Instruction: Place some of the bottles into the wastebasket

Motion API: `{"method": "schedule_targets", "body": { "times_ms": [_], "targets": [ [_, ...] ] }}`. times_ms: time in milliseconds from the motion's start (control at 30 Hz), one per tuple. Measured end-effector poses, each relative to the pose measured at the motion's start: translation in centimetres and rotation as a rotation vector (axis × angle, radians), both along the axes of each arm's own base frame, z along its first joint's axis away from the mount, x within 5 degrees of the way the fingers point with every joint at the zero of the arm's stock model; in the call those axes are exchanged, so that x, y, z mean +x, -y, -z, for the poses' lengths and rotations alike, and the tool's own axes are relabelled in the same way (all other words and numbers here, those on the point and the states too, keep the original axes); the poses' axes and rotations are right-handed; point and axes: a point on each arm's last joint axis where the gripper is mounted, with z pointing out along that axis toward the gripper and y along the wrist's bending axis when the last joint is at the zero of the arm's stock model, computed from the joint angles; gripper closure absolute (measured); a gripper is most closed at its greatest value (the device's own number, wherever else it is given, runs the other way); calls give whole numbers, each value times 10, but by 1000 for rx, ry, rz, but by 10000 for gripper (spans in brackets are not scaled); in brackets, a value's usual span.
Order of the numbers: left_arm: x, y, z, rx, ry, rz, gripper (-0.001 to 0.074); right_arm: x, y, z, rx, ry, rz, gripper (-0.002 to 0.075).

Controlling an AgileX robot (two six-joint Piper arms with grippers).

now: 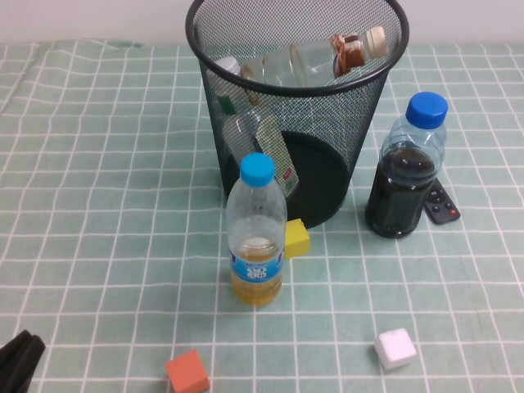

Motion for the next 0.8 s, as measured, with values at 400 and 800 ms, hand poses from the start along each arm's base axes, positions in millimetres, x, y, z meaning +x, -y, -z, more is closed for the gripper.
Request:
{"method": "schedule_targets", "body": {
  "times_ms": [400, 800],
  "targets": [
    [0, 1, 3, 12, -20, 8, 739, -35, 44, 61, 54, -7, 4, 726],
    [0, 1, 3, 12, -20, 8, 739, -22, 50, 87, -28, 136, 121, 726]
  ]
}}
